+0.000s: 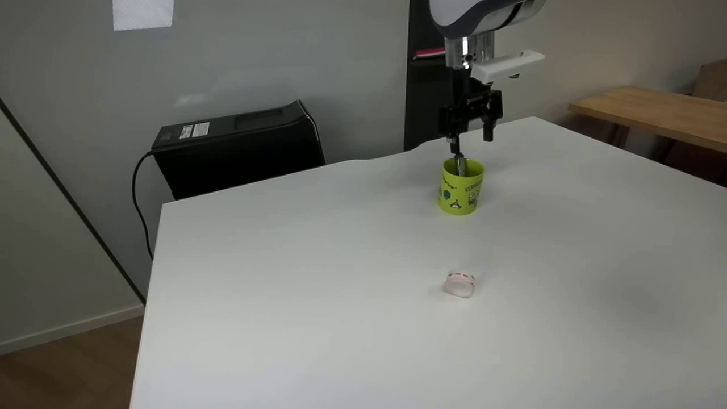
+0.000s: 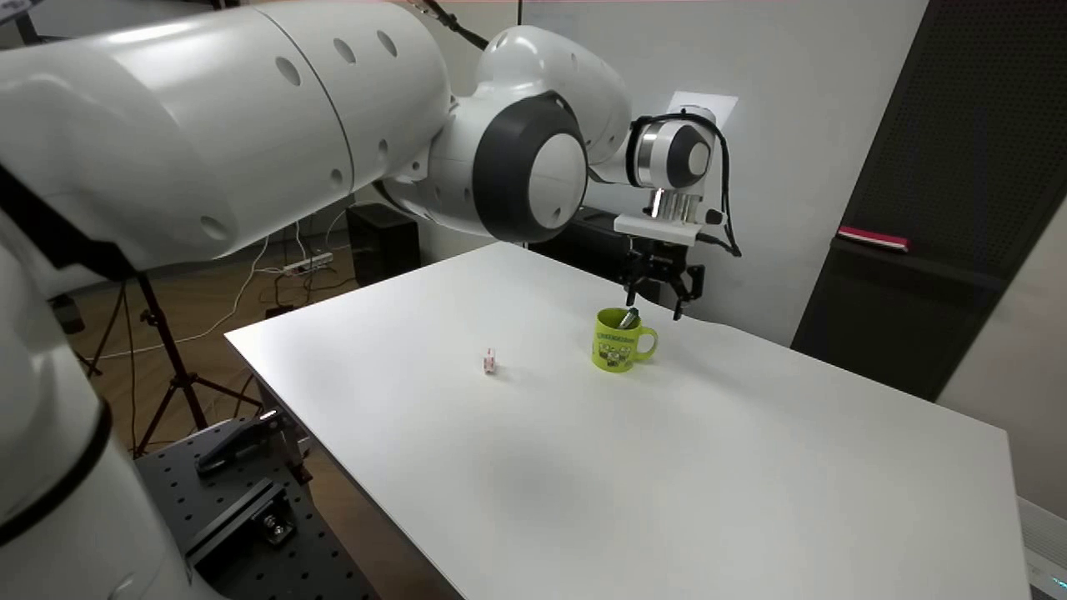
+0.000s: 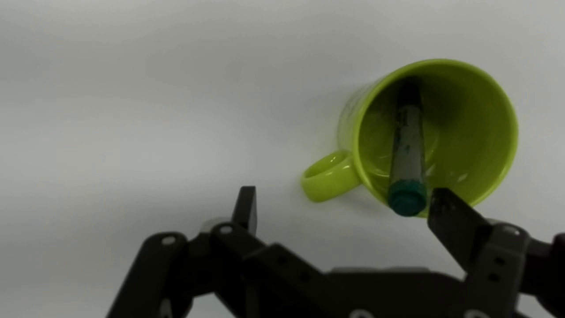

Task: Take the green marker out of the yellow mug

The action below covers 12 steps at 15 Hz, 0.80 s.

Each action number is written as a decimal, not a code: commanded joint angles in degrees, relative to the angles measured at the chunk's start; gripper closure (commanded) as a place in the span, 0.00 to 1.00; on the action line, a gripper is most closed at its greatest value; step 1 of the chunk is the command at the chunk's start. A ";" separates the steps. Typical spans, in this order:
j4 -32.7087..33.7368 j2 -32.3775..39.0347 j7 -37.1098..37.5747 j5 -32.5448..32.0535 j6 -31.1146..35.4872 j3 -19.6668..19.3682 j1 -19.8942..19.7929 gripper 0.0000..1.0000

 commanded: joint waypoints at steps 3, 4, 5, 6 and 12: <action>3.98 2.60 3.10 0.32 -0.88 -0.17 0.56 0.00; 3.97 2.67 3.15 0.33 -0.93 -0.16 0.62 0.00; 3.97 2.74 3.26 0.33 -0.95 -0.18 0.65 0.00; 3.95 2.79 3.44 0.42 -1.10 -0.15 0.62 0.00; 3.88 3.03 3.95 0.11 -2.07 -0.37 0.72 0.25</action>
